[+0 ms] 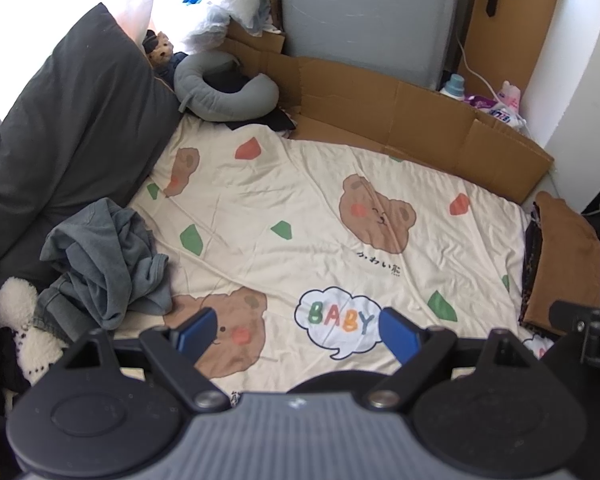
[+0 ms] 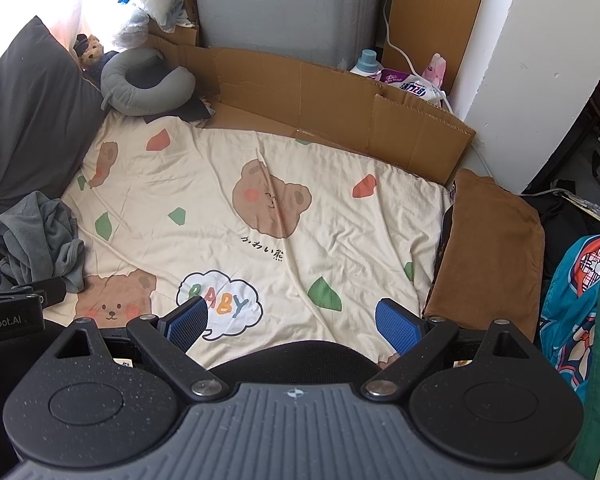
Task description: Fold clothes
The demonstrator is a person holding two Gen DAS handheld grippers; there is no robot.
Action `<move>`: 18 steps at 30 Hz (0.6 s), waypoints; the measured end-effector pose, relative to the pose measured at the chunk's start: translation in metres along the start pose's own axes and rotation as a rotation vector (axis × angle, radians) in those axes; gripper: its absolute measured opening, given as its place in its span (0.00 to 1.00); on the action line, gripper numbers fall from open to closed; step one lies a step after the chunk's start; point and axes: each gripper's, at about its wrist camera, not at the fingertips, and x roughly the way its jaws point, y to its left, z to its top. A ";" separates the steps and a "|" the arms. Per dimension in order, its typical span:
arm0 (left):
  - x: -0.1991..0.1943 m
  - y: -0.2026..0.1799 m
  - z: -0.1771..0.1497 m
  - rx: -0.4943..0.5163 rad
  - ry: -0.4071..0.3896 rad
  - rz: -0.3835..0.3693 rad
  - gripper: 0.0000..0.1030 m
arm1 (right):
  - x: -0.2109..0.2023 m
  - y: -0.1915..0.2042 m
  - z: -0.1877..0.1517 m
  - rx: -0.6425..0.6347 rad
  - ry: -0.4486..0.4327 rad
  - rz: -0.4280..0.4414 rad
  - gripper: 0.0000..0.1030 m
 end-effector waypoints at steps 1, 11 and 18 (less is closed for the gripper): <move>0.000 0.000 0.000 0.001 0.000 -0.001 0.87 | 0.000 0.000 0.000 -0.001 0.001 0.000 0.92; 0.002 -0.001 0.002 -0.011 0.004 -0.005 0.87 | 0.000 0.000 0.000 0.002 -0.004 0.000 0.92; 0.002 -0.003 0.001 -0.006 0.000 -0.011 0.87 | 0.000 0.000 0.000 0.002 -0.003 -0.001 0.92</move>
